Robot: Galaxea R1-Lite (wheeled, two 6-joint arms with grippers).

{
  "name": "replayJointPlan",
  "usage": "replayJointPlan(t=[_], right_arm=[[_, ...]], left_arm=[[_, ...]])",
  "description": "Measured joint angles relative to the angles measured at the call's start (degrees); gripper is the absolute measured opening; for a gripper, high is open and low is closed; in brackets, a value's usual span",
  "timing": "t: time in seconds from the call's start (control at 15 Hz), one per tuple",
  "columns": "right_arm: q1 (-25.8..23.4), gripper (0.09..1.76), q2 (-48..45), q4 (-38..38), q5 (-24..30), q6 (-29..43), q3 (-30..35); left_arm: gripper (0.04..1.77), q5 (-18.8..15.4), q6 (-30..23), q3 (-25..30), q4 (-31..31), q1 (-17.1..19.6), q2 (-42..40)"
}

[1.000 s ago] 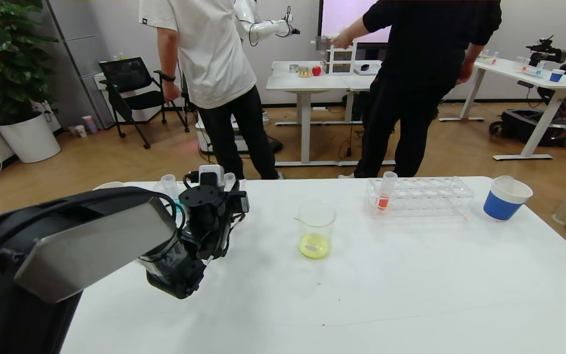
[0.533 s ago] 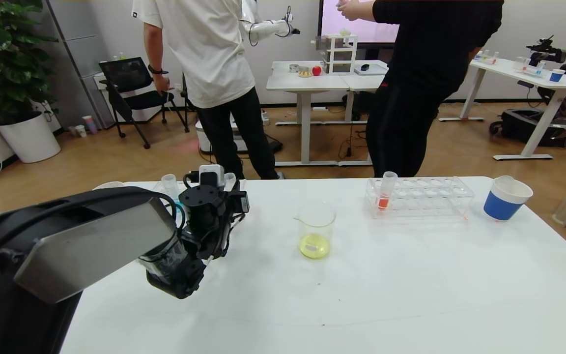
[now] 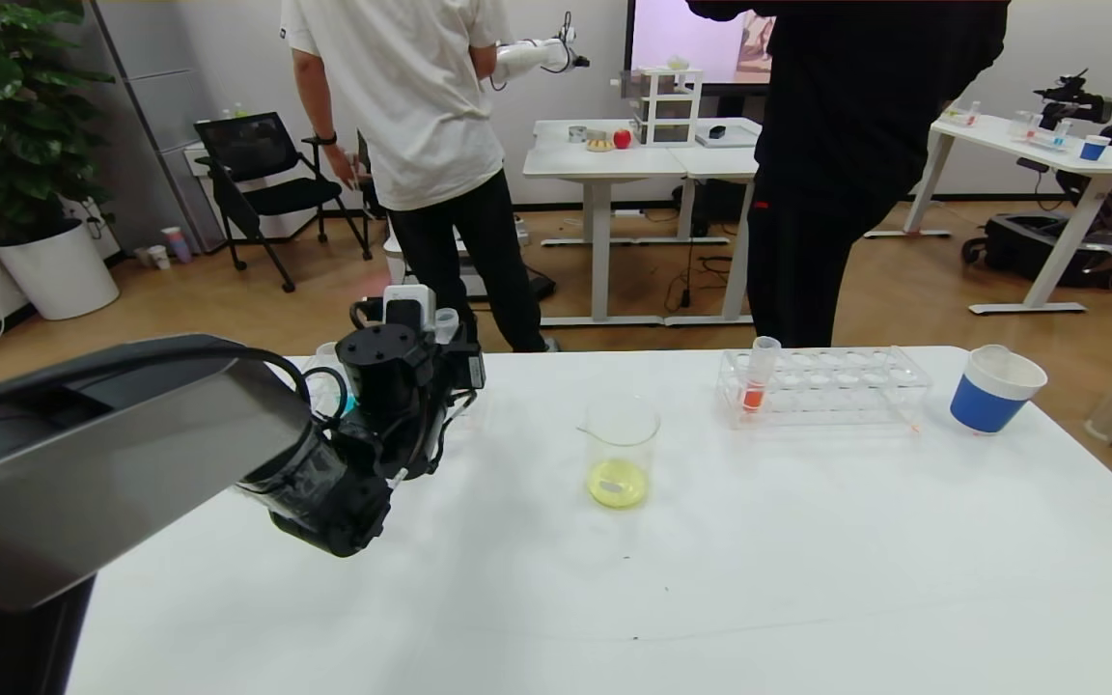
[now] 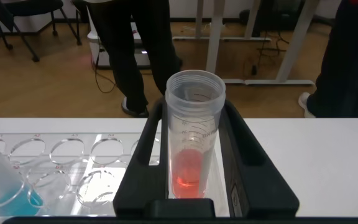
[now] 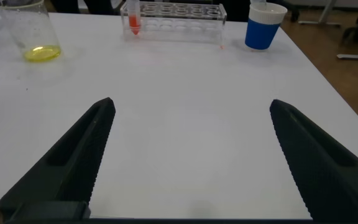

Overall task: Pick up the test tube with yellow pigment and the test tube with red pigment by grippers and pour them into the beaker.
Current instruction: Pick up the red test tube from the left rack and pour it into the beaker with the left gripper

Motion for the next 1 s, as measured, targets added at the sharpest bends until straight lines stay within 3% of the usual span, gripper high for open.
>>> replayJointPlan(t=[0.4,0.6,0.73,0.87,1.0], right_arm=[[0.0,1.74,0.0,0.0,0.0,0.0,0.0],[0.0,1.74,0.0,0.0,0.0,0.0,0.0],[0.0,1.74,0.0,0.0,0.0,0.0,0.0],[0.0,1.74,0.0,0.0,0.0,0.0,0.0],[0.0,1.74,0.0,0.0,0.0,0.0,0.0]], left_arm=[[0.51,-4.9,0.0,-2.9,8.0,0.3,-7.1],[0.51,-10.3,1.0,-5.8,10.8,-0.2,-7.7],[0.51,-15.8,2.8,-9.7,13.2,-0.6,-7.2],[0.51,-23.9,4.5,-13.0,16.5,-0.9,-6.3],[0.51,-30.5,9.9,-15.4,17.3,-1.0,-5.0]])
